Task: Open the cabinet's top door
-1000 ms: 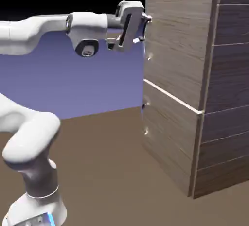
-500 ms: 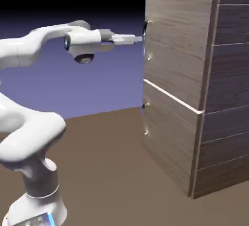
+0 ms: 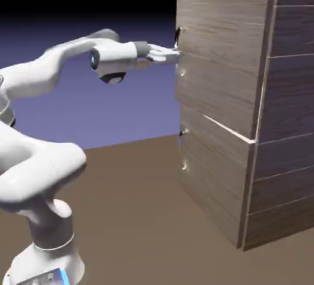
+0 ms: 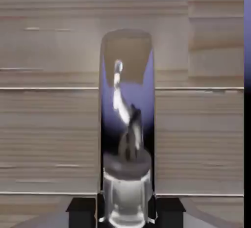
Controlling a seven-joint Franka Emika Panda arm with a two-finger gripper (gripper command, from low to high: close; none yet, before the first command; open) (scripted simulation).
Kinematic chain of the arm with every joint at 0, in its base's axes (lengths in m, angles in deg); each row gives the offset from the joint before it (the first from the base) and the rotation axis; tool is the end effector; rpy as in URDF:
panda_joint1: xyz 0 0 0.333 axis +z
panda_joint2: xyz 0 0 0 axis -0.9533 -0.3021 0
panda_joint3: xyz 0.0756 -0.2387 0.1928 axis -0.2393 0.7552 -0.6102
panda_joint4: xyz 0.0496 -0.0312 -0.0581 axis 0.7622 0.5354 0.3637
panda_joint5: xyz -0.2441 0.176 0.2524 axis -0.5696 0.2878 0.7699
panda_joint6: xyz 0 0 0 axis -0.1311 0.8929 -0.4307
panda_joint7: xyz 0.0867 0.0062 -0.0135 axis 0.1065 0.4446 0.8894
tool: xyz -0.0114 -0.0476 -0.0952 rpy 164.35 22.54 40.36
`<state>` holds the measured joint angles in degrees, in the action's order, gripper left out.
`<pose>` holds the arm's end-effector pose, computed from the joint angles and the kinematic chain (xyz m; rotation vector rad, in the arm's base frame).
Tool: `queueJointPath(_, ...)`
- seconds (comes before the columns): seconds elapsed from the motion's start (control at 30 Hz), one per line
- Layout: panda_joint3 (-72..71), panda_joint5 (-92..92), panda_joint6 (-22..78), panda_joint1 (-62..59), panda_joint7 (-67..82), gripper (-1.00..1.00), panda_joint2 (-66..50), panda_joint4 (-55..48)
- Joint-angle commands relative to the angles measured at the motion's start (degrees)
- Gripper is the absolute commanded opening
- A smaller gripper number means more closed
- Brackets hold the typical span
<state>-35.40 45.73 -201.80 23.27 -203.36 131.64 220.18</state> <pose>0.3500 0.2137 0.5781 0.5417 1.5194 0.6925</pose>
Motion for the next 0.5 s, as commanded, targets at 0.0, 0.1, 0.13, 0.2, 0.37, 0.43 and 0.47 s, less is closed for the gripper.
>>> queueJointPath(0.0, 1.1, 0.2, 2.5, 0.9, 0.0, -1.00, 1.8, 1.9)
queueJointPath(0.1, 4.4, 0.8, 10.0, 3.2, 0.0, -1.00, 7.0, 7.3)
queueJointPath(0.13, 5.5, 0.9, 12.5, 3.9, 0.0, -1.00, 8.7, 9.1)
queueJointPath(0.2, 7.7, 0.9, 17.5, 5.0, 0.0, -1.00, 11.9, 12.5)
queueJointPath(0.37, 15.4, -1.0, 29.0, 9.9, 3.1, -1.00, 17.0, 21.5)
queueJointPath(0.43, 19.6, -3.2, 32.5, 12.6, 5.3, -1.00, 17.6, 24.7)
queueJointPath(0.47, 21.6, -4.4, 34.1, 13.7, 6.2, -1.00, 17.8, 26.1)
